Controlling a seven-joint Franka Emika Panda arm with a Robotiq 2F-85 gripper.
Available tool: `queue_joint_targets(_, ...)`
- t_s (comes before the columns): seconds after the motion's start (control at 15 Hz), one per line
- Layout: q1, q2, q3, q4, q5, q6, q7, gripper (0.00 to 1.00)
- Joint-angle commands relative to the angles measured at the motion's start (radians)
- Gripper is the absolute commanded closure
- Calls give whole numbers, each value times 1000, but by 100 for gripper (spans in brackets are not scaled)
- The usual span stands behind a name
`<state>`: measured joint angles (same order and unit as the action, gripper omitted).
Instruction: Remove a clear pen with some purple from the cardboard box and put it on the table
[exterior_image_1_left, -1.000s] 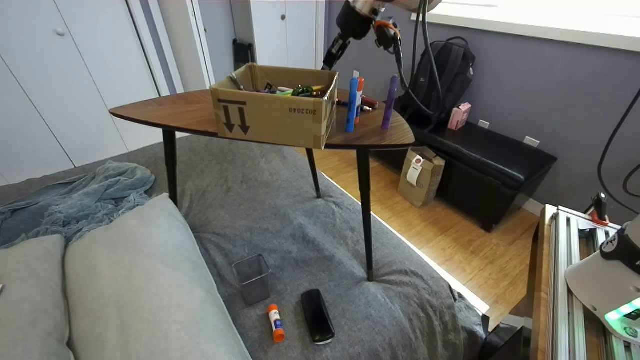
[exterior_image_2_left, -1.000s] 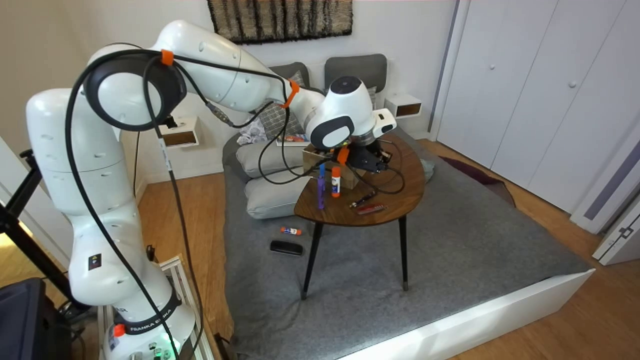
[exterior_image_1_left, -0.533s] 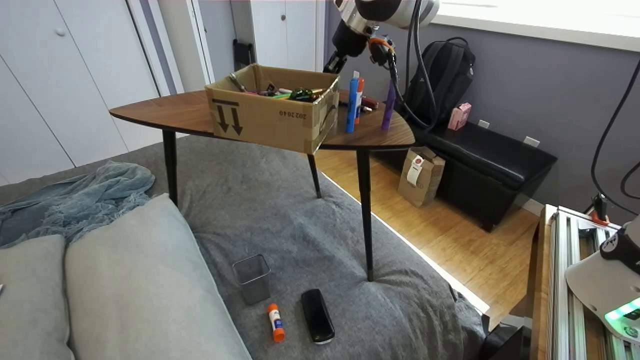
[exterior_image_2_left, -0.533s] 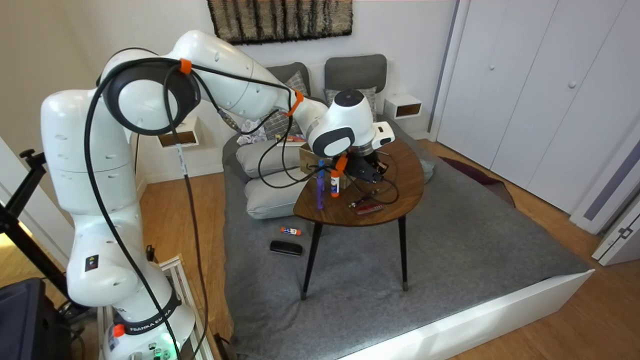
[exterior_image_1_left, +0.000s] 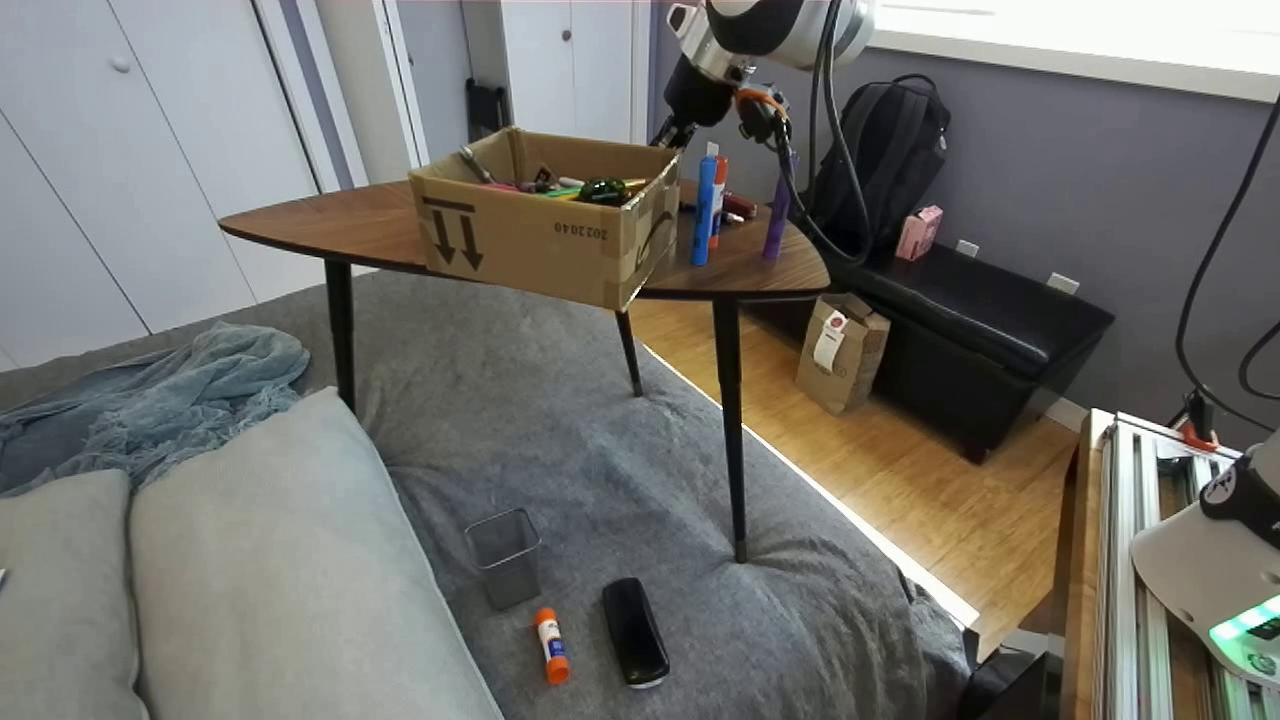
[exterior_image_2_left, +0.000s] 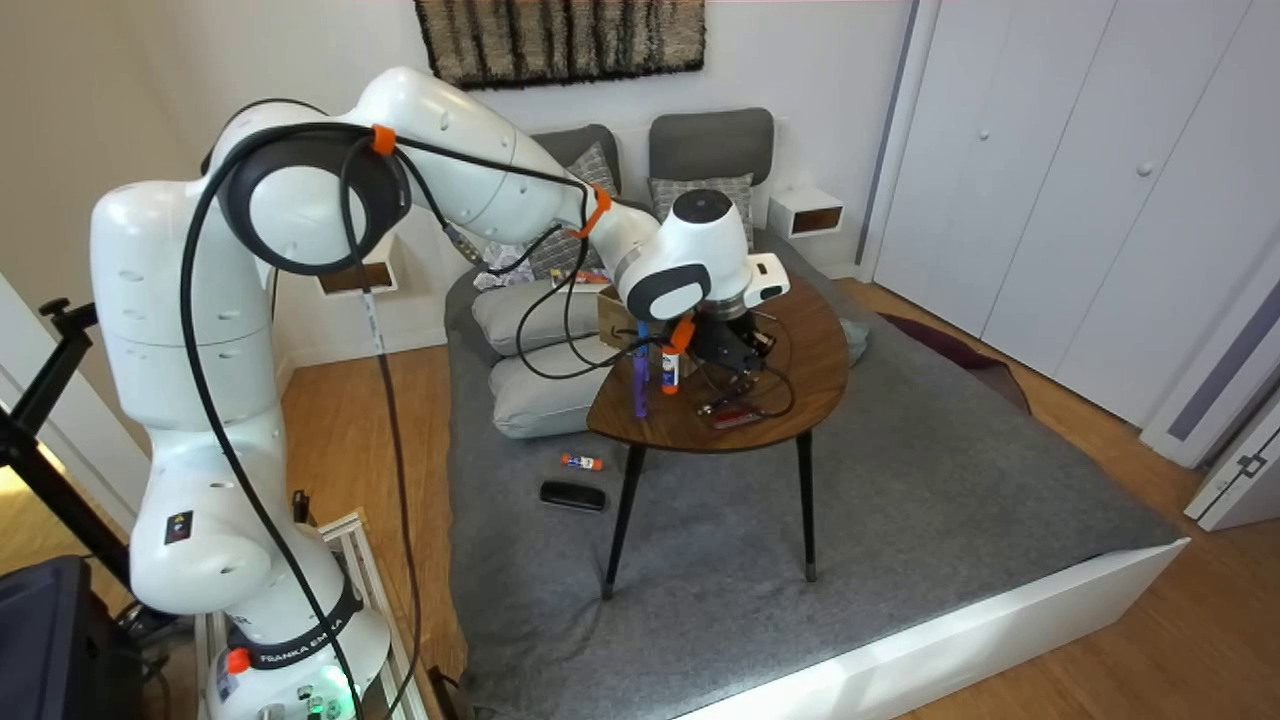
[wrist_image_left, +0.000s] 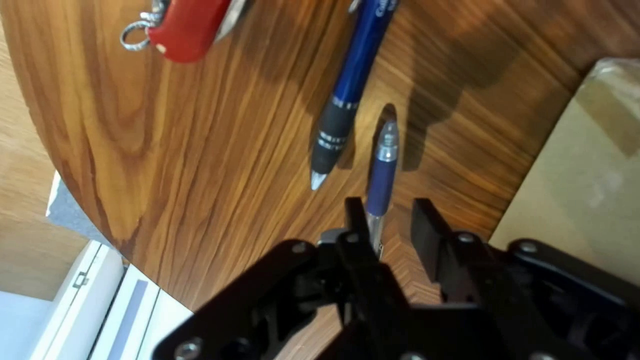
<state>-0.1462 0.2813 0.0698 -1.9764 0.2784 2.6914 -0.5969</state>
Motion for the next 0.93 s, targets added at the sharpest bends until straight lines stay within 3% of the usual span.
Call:
queue_joint_targets(0.0, -31, 1, 30, 16, 42, -31, -5, 43)
queue_joint_targets(0.2, -41, -12, 37, 14, 63, -26, -9, 32)
queue_joint_targets(0.27, -45, -19, 39, 13, 70, -23, -10, 22)
queue_joint_targets(0.4, -46, -36, 33, 12, 70, -20, -1, 19)
queue_joint_targets(0.53, -42, -61, 12, 7, 43, -22, 26, 2)
queue_joint_targets(0.87, -22, -178, -57, -37, -41, -36, 132, 0)
